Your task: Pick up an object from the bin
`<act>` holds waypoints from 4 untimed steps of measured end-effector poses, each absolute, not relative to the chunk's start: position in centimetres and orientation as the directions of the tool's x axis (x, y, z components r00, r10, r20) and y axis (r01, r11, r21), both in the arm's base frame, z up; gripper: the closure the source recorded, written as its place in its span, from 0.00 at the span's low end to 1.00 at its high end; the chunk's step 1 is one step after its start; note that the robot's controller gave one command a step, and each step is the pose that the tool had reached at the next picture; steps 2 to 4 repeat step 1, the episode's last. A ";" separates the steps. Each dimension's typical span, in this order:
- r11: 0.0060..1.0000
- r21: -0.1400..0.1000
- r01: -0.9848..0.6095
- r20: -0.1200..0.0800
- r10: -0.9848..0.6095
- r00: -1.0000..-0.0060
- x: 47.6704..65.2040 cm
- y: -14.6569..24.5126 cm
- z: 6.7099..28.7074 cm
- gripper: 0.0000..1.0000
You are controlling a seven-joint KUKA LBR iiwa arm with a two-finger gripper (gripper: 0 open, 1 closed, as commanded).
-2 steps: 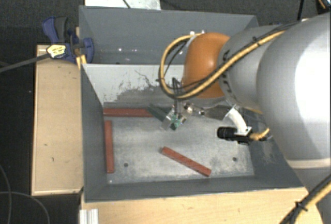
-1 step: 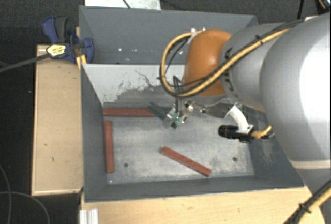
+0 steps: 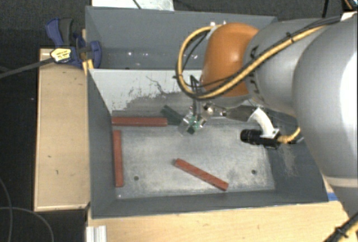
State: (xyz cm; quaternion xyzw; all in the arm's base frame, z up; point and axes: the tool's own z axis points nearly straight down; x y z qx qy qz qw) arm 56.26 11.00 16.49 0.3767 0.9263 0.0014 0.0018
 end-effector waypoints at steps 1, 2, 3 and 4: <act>0.719 0.003 0.695 -0.004 0.695 -0.719 56.3 11.0 16.9 1.00; 0.719 0.003 0.695 -0.004 0.695 -0.719 56.3 11.0 16.9 1.00; 0.719 0.003 0.695 -0.004 0.695 -0.719 56.3 11.0 16.9 1.00; 0.719 0.003 0.695 -0.004 0.695 -0.719 56.3 11.0 16.9 1.00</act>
Offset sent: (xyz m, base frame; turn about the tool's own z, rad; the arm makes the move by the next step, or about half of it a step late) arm -0.0001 0.0000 0.0035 0.0000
